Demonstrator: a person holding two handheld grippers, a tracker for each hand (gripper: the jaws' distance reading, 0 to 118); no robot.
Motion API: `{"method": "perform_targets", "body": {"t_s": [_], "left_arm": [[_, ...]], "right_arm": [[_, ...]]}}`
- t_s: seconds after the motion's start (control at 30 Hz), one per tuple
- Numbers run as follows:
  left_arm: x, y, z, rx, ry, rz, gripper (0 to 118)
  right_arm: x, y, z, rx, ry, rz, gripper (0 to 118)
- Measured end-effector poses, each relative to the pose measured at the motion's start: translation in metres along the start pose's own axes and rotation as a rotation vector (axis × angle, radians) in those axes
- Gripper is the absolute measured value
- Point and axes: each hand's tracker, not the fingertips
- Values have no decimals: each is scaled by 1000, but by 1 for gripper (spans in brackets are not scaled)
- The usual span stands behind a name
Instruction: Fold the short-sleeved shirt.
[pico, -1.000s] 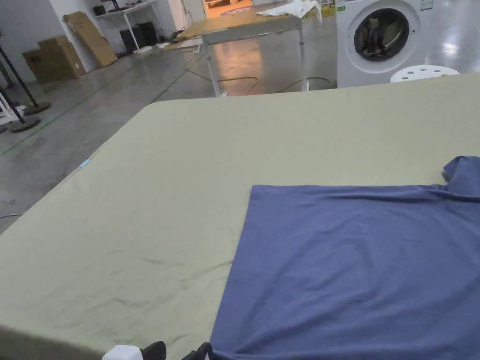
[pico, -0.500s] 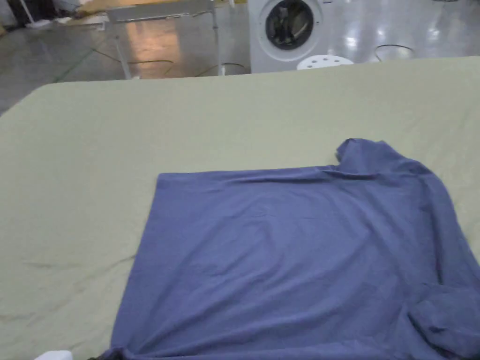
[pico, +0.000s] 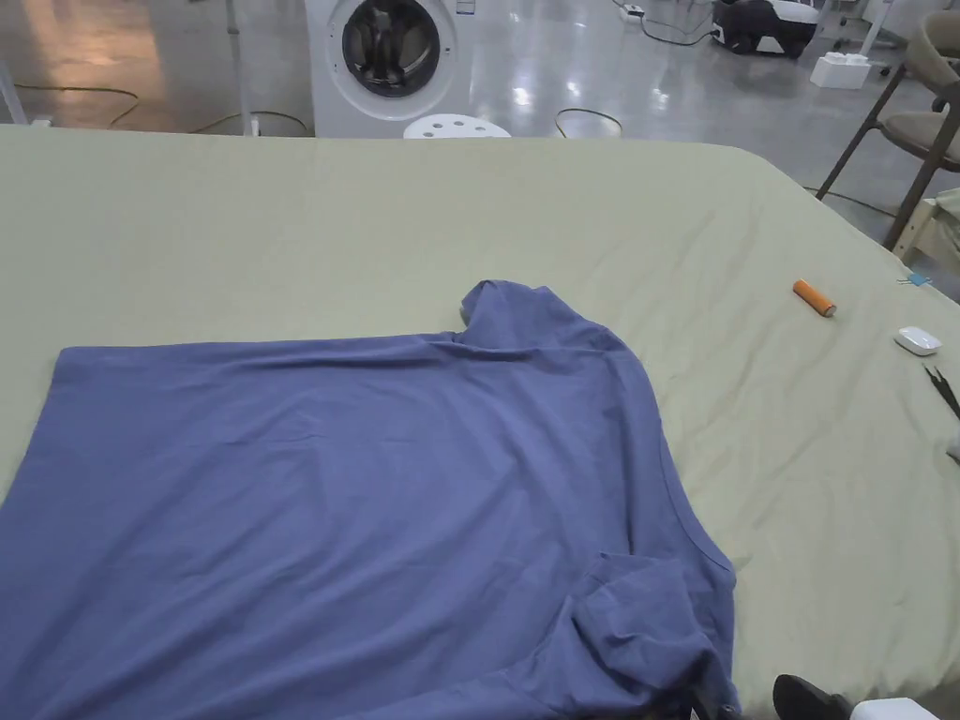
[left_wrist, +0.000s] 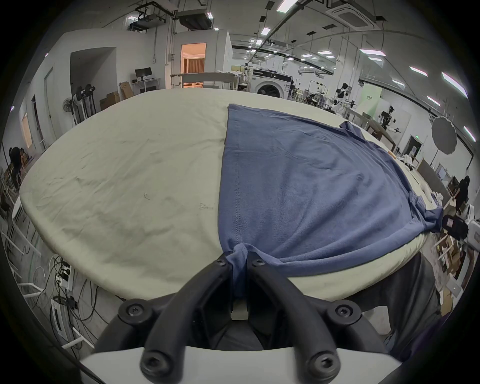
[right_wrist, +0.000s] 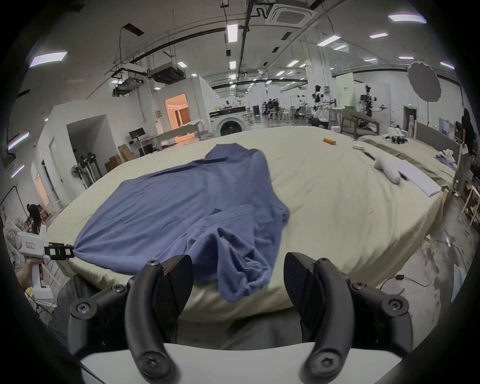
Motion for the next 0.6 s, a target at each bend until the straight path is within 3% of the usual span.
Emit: {"method": "perform_targets", "body": {"t_s": [0.03,0.07,0.1,0.13,0.17,0.2,0.3,0.4,0.6], "left_arm": [[0,0,0,0,1,3,7],[-2,0,-1,0,2,4,7],[-2,0,-1,1,3,4,7],[-2,0,-1,1,3,3,7],[-2,0,0,0,3,2,7],[0,0,2,2,2,-3,7],[0,4,12,20,-2,-9,3],[-6,28,34,132,-71,79,2],[6,104,9,206,-87,-1,2]], "right_arm": [[-2,-1,-7,-14,-1,11,67],[-3,-1,-12,-23,-6,20,50],[-3,-1,-18,-36,-9,26,42],[-1,-1,-23,-42,-14,16,42],[-1,0,-25,-45,-28,10,19],[0,0,-26,-41,-28,6,4],[4,4,-19,-17,-4,-6,4],[5,25,-12,65,36,-7,4],[10,103,-68,102,16,26,4]]}}
